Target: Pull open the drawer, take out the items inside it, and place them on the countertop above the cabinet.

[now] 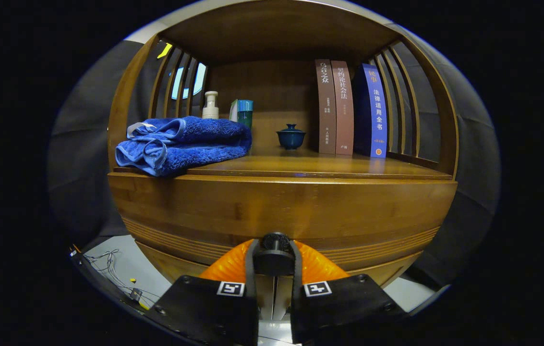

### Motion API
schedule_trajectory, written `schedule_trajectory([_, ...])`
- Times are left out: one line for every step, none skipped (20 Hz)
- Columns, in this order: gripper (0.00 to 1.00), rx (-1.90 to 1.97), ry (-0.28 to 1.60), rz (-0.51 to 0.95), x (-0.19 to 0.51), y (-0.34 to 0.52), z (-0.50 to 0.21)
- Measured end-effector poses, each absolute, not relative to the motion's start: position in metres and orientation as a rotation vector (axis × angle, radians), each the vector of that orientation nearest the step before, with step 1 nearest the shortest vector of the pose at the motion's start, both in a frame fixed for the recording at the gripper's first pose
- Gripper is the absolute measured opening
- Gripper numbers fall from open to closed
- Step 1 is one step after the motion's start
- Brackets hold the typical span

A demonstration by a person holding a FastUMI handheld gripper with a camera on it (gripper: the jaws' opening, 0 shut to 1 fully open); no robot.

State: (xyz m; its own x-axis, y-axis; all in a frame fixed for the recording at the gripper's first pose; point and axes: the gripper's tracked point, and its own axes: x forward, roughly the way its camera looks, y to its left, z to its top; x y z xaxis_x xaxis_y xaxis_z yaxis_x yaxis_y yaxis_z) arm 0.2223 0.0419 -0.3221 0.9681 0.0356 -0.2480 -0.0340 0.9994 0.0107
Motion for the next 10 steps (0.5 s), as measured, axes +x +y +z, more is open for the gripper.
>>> schedule_trajectory([0.31,0.03,0.26,0.029,0.223,0.042,-0.323])
schedule_trajectory([0.31,0.034,0.266,0.023,0.22,0.042,-0.323])
schedule_trajectory([0.31,0.028,0.266,0.016,0.214,0.041,-0.323])
schedule_trajectory([0.31,0.025,0.262,0.014,0.207,0.041,-0.322])
schedule_trajectory([0.3,0.026,0.26,0.014,0.198,0.043,-0.322])
schedule_trajectory([0.3,0.024,0.261,0.016,0.189,0.043,-0.322])
schedule_trajectory([0.3,0.023,0.262,0.017,0.179,0.043,-0.322])
schedule_trajectory([0.31,0.025,0.264,0.019,0.17,0.043,-0.322])
schedule_trajectory([0.3,0.027,0.264,0.021,0.16,0.043,-0.321])
schedule_trajectory([0.3,0.03,0.266,0.023,0.152,0.043,-0.321])
